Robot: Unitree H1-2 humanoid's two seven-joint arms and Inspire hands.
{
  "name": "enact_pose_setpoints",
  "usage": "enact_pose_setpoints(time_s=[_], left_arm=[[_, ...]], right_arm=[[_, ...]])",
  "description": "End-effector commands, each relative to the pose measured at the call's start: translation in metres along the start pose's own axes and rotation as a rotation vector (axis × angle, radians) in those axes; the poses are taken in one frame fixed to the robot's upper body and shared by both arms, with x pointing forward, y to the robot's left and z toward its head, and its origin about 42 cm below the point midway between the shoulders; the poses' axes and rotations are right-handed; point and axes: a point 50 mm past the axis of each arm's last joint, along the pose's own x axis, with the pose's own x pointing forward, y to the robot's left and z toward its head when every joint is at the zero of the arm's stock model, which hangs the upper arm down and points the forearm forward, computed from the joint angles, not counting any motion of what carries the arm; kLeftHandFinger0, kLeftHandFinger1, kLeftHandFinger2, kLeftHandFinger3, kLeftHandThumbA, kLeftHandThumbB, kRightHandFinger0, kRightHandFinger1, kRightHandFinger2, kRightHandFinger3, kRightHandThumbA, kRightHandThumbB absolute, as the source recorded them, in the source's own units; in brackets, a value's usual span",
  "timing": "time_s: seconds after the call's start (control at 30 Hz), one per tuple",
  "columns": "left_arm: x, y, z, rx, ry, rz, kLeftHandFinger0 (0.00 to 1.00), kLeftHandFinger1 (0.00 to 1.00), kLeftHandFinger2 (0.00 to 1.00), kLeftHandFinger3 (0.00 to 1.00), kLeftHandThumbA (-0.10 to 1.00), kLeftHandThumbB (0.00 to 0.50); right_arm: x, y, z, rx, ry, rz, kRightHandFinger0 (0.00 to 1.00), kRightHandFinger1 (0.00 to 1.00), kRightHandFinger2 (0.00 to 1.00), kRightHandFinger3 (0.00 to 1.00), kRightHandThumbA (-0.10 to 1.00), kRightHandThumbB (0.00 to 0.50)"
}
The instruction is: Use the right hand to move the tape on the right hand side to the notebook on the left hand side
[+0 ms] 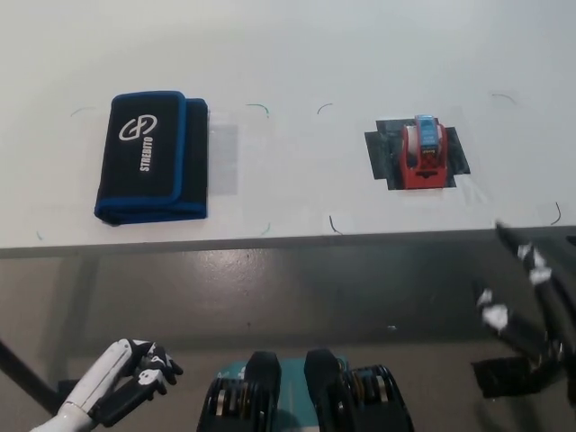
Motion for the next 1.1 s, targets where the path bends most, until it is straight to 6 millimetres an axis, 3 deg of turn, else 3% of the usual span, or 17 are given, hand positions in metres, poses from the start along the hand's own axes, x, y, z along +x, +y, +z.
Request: enact_pose_setpoints(time_s=[0.0, 0.07, 0.13, 0.33, 0.6, 0.8, 0.87, 0.93, 0.97, 1.07], left_arm=[[0.004, 0.006, 0.011, 0.009, -0.045, 0.006, 0.38, 0.39, 0.51, 0.75, 0.7, 0.152], [0.005, 0.006, 0.009, 0.009, -0.039, 0.005, 0.38, 0.39, 0.51, 0.75, 0.71, 0.155], [0.005, 0.006, 0.009, 0.003, -0.035, 0.006, 0.36, 0.39, 0.5, 0.75, 0.71, 0.156], [0.007, 0.003, 0.01, 0.0, -0.03, 0.001, 0.37, 0.39, 0.51, 0.78, 0.71, 0.152], [0.006, 0.006, 0.013, 0.0, -0.047, 0.004, 0.37, 0.39, 0.5, 0.78, 0.7, 0.131], [0.008, 0.004, 0.015, -0.001, -0.053, 0.017, 0.36, 0.39, 0.51, 0.77, 0.69, 0.141], [0.007, 0.004, 0.015, -0.008, -0.047, 0.02, 0.38, 0.4, 0.53, 0.78, 0.7, 0.141], [0.006, 0.002, 0.014, -0.009, -0.041, 0.019, 0.38, 0.41, 0.53, 0.78, 0.71, 0.148], [0.006, -0.001, 0.013, -0.004, -0.044, 0.012, 0.38, 0.41, 0.54, 0.78, 0.71, 0.147], [0.005, -0.001, 0.013, -0.002, -0.045, 0.007, 0.38, 0.41, 0.53, 0.78, 0.7, 0.139]], right_arm=[[0.038, -0.023, 0.027, 0.029, -0.097, -0.09, 1.0, 1.0, 1.0, 1.0, 0.43, 0.451], [0.068, -0.035, 0.041, 0.062, -0.14, -0.122, 1.0, 1.0, 1.0, 1.0, 0.38, 0.451], [0.096, -0.045, 0.051, 0.083, -0.155, -0.137, 1.0, 1.0, 1.0, 1.0, 0.42, 0.47], [0.144, -0.066, 0.069, 0.076, -0.138, -0.137, 1.0, 1.0, 1.0, 1.0, 0.5, 0.476], [0.204, -0.072, 0.054, 0.271, -0.077, -0.109, 1.0, 1.0, 1.0, 1.0, 0.54, 0.5], [0.255, -0.079, 0.051, 0.352, 0.03, -0.069, 1.0, 1.0, 1.0, 1.0, 0.58, 0.453], [0.268, -0.079, 0.049, 0.352, 0.073, -0.075, 1.0, 1.0, 1.0, 1.0, 0.59, 0.48], [0.272, -0.078, 0.045, 0.356, 0.089, -0.076, 1.0, 1.0, 1.0, 1.0, 0.58, 0.475], [0.275, -0.073, 0.042, 0.376, 0.122, -0.076, 1.0, 1.0, 1.0, 1.0, 0.54, 0.444], [0.275, -0.062, 0.037, 0.377, 0.138, -0.063, 1.0, 1.0, 1.0, 1.0, 0.54, 0.457]])
